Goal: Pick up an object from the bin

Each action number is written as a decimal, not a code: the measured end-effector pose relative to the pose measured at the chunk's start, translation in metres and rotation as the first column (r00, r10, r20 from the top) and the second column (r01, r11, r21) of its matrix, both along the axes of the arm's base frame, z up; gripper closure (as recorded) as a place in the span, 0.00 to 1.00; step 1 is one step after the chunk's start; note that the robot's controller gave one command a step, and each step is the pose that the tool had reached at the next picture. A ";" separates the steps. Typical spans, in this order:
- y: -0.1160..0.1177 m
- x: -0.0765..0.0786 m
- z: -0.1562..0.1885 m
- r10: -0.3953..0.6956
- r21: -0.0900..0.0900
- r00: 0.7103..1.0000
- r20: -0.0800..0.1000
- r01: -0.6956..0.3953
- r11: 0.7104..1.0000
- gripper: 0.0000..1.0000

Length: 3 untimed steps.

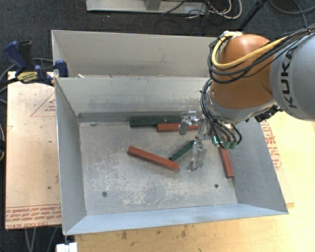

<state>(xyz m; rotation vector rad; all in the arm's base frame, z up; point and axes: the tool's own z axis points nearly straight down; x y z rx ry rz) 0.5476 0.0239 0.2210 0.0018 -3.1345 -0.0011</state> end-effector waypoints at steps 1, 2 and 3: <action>-0.036 0.029 -0.081 -0.152 -0.001 0.988 0.003 0.152 0.988 0.00; -0.043 0.037 -0.155 -0.042 0.000 0.999 0.003 0.042 0.999 0.00; -0.043 0.039 -0.150 -0.043 0.001 0.999 0.010 0.042 0.999 1.00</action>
Offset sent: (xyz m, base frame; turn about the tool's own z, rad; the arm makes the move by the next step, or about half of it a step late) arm 0.0291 -0.0353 -0.0769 0.1520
